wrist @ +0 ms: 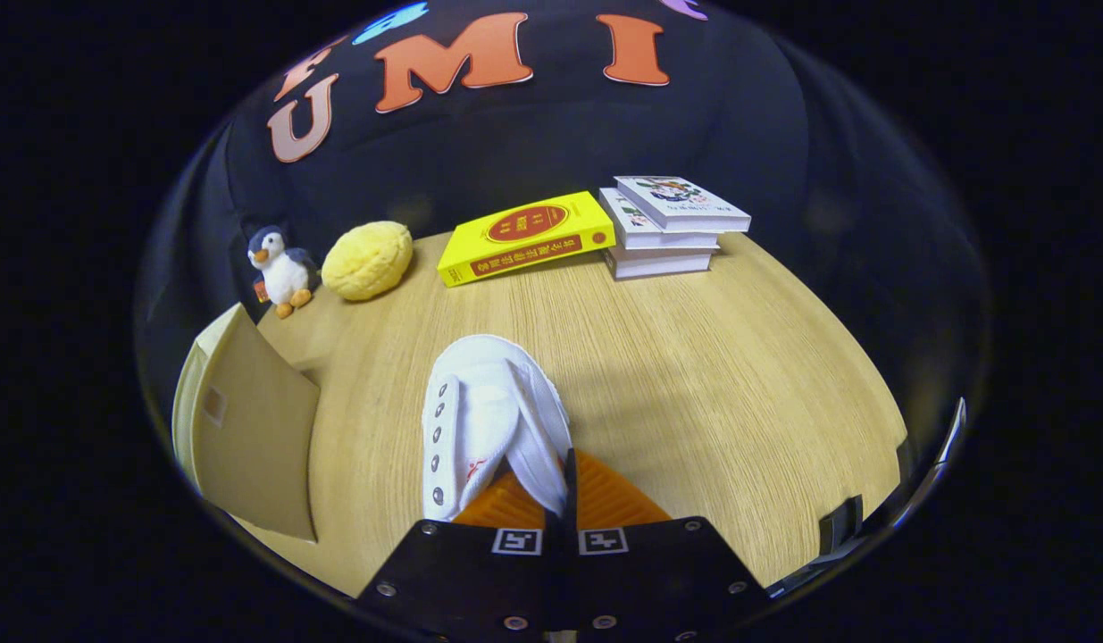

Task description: Open the storage box then place both shoes into the box .Put the left shoe in first, then the right shoe, with the right side of both shoes facing outward in a uniform manner.

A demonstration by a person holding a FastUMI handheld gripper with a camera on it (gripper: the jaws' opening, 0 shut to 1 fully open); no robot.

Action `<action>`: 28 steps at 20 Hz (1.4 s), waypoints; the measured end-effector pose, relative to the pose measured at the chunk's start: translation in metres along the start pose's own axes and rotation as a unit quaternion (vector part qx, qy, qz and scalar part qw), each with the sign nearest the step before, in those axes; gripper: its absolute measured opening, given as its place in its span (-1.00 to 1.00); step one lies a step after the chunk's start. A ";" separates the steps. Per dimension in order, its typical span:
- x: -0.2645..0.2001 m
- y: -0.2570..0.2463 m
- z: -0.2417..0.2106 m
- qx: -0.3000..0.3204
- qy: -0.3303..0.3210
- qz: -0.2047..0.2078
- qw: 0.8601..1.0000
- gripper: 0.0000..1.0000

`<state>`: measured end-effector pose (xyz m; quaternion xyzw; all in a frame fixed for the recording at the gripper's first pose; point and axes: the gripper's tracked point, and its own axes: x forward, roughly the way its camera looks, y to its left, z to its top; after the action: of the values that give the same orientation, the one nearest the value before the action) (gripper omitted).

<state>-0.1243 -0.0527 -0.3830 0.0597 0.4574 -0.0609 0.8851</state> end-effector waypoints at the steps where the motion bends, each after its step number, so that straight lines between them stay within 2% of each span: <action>1: -0.007 0.008 0.009 0.002 -0.005 0.004 1.000 -0.99; 11: -0.063 0.128 0.067 -0.002 -0.021 0.079 0.997 -0.99; 20: -0.086 0.260 0.066 -0.029 -0.003 0.157 0.987 -0.99; 26: -0.086 0.321 0.049 -0.048 0.008 0.167 0.985 -0.98; 27: -0.113 0.318 0.050 -0.053 0.007 0.161 0.985 -0.98; 28: -0.111 0.320 0.045 -0.057 0.008 0.152 0.987 -0.97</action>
<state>-0.0996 0.2610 -0.2502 0.0788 0.4531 0.1007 0.8823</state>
